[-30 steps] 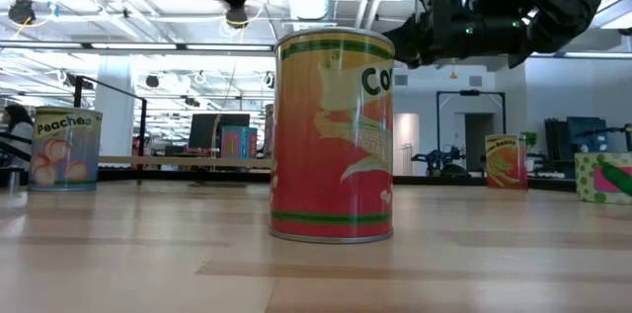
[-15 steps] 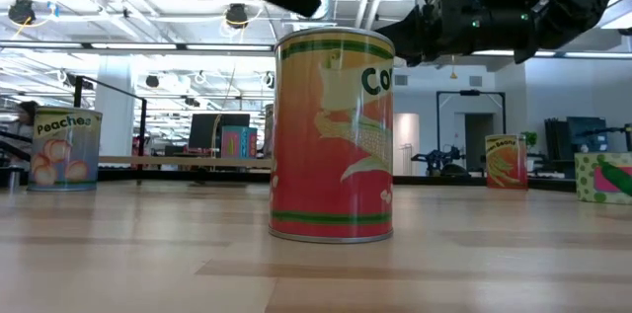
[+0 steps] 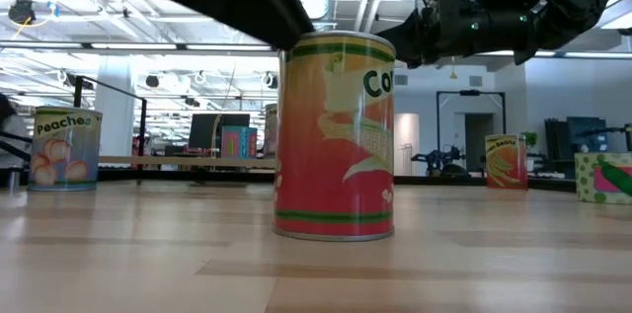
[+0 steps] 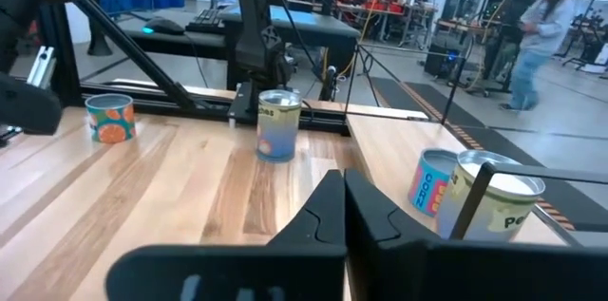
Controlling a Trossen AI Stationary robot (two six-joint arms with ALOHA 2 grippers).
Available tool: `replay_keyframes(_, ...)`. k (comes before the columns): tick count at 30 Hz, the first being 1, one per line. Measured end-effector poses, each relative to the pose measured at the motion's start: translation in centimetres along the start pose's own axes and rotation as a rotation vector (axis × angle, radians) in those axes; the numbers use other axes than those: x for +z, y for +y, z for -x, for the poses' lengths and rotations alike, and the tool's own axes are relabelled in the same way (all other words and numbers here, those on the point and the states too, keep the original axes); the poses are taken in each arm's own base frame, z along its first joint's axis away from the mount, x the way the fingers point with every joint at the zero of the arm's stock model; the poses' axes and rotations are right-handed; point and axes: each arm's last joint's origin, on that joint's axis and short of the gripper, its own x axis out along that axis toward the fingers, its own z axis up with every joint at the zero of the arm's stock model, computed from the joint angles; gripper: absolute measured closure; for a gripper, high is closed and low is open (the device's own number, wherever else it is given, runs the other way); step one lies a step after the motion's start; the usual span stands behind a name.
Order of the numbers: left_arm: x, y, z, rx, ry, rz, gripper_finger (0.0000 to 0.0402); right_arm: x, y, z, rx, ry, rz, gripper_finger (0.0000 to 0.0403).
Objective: Pick and place cans onto a shelf
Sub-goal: Put the canned corn on the shelf
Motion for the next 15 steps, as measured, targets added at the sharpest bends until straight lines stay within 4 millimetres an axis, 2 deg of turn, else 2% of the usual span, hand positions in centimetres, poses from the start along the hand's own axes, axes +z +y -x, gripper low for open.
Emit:
replay_keyframes(6,-0.1,0.2,-0.5,0.017,-0.004,0.004,0.0306,0.0,0.1,0.0,0.003,-0.002,0.0,0.0395)
replay_keyframes(8,-0.1,0.3,-0.6,0.013,-0.002,0.004,0.0326,0.0,0.1,0.0,0.003,-0.003,-0.001,0.0395)
replay_keyframes(11,-0.1,0.4,-0.6,0.0,-0.002,0.004,0.0379,0.0,0.1,0.0,0.003,0.001,-0.003,0.0395)
replay_keyframes(15,-0.1,0.8,0.4,0.021,0.02,0.007,0.0398,0.0,0.1,0.0,0.002,0.001,-0.003,0.0395)
